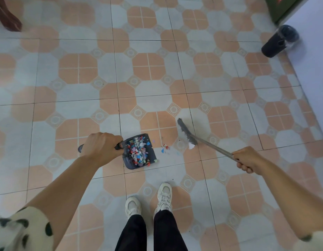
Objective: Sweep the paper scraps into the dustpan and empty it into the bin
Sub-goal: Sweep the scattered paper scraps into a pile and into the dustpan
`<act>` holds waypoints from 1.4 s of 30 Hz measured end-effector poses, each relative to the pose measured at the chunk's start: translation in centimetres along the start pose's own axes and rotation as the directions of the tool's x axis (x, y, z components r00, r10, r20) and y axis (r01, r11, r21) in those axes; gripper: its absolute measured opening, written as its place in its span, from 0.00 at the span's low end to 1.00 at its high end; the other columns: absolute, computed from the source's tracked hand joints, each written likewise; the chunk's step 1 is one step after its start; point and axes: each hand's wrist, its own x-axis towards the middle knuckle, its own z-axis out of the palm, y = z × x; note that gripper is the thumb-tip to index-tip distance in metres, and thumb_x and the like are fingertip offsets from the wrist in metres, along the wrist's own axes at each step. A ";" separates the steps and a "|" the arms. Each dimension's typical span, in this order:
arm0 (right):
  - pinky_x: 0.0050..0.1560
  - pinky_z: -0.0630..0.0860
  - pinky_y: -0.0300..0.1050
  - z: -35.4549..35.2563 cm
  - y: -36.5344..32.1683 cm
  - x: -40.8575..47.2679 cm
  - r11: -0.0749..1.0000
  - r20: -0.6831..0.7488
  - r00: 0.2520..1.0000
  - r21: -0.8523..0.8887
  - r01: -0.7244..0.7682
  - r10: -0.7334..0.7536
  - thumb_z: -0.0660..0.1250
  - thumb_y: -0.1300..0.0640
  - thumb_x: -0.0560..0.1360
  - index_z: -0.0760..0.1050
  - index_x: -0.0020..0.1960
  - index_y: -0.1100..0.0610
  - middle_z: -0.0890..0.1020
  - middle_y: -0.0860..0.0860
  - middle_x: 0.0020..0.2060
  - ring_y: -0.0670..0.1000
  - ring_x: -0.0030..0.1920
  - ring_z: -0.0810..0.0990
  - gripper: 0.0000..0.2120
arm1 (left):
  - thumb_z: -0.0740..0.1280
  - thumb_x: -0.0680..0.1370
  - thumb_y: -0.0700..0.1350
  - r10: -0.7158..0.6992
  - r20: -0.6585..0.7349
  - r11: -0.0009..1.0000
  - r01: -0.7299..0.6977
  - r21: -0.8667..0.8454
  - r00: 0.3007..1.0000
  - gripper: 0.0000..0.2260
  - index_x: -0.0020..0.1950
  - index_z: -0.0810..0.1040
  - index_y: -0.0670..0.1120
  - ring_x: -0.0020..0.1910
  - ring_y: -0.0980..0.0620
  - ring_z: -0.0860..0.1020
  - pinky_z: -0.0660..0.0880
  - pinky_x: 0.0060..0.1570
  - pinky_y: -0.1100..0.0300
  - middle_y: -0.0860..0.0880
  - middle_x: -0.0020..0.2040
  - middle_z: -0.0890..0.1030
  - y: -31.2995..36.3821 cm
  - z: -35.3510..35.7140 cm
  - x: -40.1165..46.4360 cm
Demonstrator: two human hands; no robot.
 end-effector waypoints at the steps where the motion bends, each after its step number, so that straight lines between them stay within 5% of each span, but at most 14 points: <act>1: 0.20 0.59 0.33 0.7 0.2 0.2 0.999 -0.004 0.999 0.025 -0.032 0.032 0.58 0.67 0.75 0.76 0.57 0.69 0.72 0.57 0.27 0.48 0.20 0.63 0.14 | 0.63 0.74 0.50 0.005 -0.002 1.000 -0.005 0.001 1.000 0.10 0.38 0.77 0.46 0.31 0.45 0.76 0.59 0.28 0.62 0.49 0.30 0.78 0.1 0.0 0.1; 8: 0.18 0.59 0.32 7.4 -0.7 -2.2 0.966 0.154 0.980 0.205 -0.156 0.125 0.55 0.67 0.76 0.73 0.45 0.66 0.72 0.57 0.28 0.48 0.21 0.64 0.08 | 0.62 0.75 0.52 0.019 0.017 0.999 -0.020 0.045 1.000 0.10 0.41 0.78 0.48 0.34 0.46 0.76 0.61 0.31 0.60 0.49 0.34 0.80 0.4 0.0 0.8; 15: 0.16 0.57 0.31 7.2 -0.6 -4.1 0.887 0.329 0.944 0.435 -0.157 0.005 0.57 0.64 0.77 0.75 0.60 0.64 0.73 0.56 0.28 0.44 0.17 0.63 0.14 | 0.63 0.74 0.52 -0.007 0.045 1.000 0.006 0.016 0.999 0.08 0.40 0.76 0.51 0.36 0.47 0.76 0.61 0.32 0.60 0.50 0.34 0.80 -0.1 -0.2 0.3; 21: 0.17 0.57 0.31 6.2 0.2 -5.7 0.897 0.237 0.972 0.429 -0.105 0.001 0.56 0.65 0.77 0.76 0.60 0.60 0.72 0.57 0.28 0.45 0.18 0.62 0.15 | 0.64 0.74 0.53 -0.010 0.044 1.000 0.009 0.027 0.999 0.07 0.39 0.75 0.52 0.35 0.47 0.76 0.59 0.30 0.61 0.51 0.33 0.79 -0.6 0.0 -0.1; 31: 0.18 0.60 0.31 6.5 4.8 -5.8 0.909 0.050 0.972 0.345 -0.233 0.230 0.54 0.67 0.76 0.74 0.49 0.67 0.73 0.57 0.27 0.46 0.16 0.63 0.10 | 0.64 0.74 0.51 0.023 0.050 1.000 -0.024 0.020 0.998 0.06 0.41 0.77 0.50 0.36 0.46 0.77 0.64 0.32 0.61 0.50 0.34 0.79 -0.4 0.1 0.1; 36: 0.18 0.59 0.30 9.2 5.4 -5.7 0.843 0.168 0.938 0.410 -0.347 0.304 0.51 0.68 0.76 0.71 0.45 0.66 0.72 0.57 0.27 0.45 0.16 0.63 0.10 | 0.64 0.74 0.51 0.035 0.032 0.999 -0.036 0.012 0.999 0.07 0.40 0.78 0.49 0.35 0.45 0.77 0.63 0.32 0.61 0.49 0.33 0.80 -0.5 0.2 -0.1; 42: 0.17 0.59 0.32 12.2 1.9 -7.5 0.832 0.310 0.926 0.436 -0.341 0.217 0.52 0.68 0.77 0.72 0.43 0.65 0.72 0.55 0.28 0.45 0.18 0.63 0.10 | 0.65 0.74 0.51 0.021 0.058 1.000 -0.022 0.010 0.998 0.06 0.38 0.74 0.52 0.35 0.47 0.76 0.65 0.33 0.61 0.51 0.33 0.79 -0.9 0.1 -0.2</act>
